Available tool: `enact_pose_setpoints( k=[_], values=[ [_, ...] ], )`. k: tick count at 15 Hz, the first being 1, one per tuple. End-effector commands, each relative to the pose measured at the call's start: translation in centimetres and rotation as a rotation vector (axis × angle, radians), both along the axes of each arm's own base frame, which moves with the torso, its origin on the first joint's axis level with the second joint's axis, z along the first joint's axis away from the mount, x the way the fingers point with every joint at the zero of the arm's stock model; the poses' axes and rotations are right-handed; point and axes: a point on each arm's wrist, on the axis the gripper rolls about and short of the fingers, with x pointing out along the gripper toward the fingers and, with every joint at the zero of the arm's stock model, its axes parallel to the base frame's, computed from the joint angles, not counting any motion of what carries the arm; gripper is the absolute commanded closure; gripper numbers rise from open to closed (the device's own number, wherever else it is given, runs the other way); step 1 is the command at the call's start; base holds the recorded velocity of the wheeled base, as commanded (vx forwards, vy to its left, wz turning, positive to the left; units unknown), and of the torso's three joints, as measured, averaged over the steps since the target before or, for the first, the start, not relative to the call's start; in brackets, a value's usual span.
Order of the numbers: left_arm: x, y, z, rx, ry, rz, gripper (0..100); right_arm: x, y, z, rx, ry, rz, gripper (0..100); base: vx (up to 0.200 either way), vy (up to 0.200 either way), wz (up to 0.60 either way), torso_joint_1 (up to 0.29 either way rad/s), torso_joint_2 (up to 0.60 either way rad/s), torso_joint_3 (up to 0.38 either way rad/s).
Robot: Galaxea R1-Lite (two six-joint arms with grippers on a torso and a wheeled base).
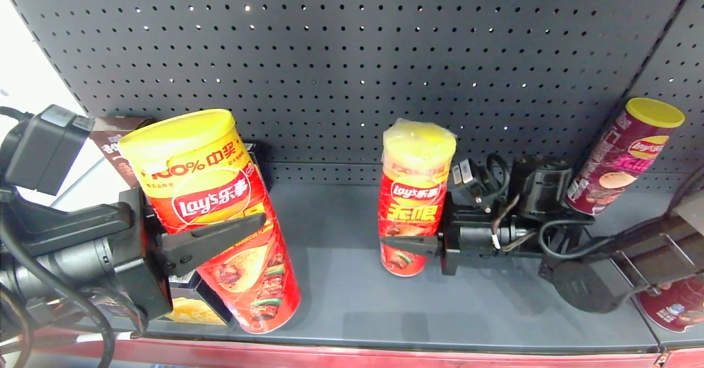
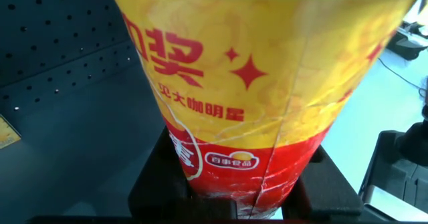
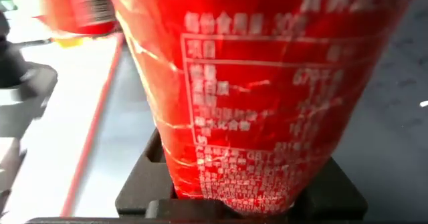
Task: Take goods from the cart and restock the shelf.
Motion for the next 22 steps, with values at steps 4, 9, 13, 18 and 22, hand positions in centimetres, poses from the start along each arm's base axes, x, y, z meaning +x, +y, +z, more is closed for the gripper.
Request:
enact_pose_setpoints(
  k=[4, 9, 13, 18, 22],
  values=[
    [0.0, 0.0, -0.1, 0.001, 0.003, -0.002, 100, -6.3, -0.9, -0.5, -0.002, -0.001, 0.036, 100, 0.000, 0.000, 0.00, 0.000, 0.00, 0.000],
    [0.0, 0.0, -0.1, 0.001, 0.004, -0.002, 100, -5.5, -0.4, -2.7, -0.018, 0.023, 0.033, 100, 0.000, 0.000, 0.00, 0.000, 0.00, 0.000],
    [0.0, 0.0, -0.2, 0.002, 0.007, -0.002, 100, -4.7, 0.3, -3.8, -0.028, 0.037, 0.035, 100, 0.000, 0.000, 0.00, 0.000, 0.00, 0.000],
    [0.2, -0.1, -0.2, 0.004, 0.011, -0.003, 100, -4.6, 0.3, -4.0, -0.026, 0.030, 0.017, 0, 0.000, 0.000, 0.00, 0.000, 0.00, 0.000],
    [0.2, -0.1, -0.3, 0.006, 0.011, -0.003, 100, -4.9, -0.5, -3.4, -0.020, 0.013, -0.017, 0, 0.000, 0.000, 0.00, 0.000, 0.00, 0.000]
  ],
)
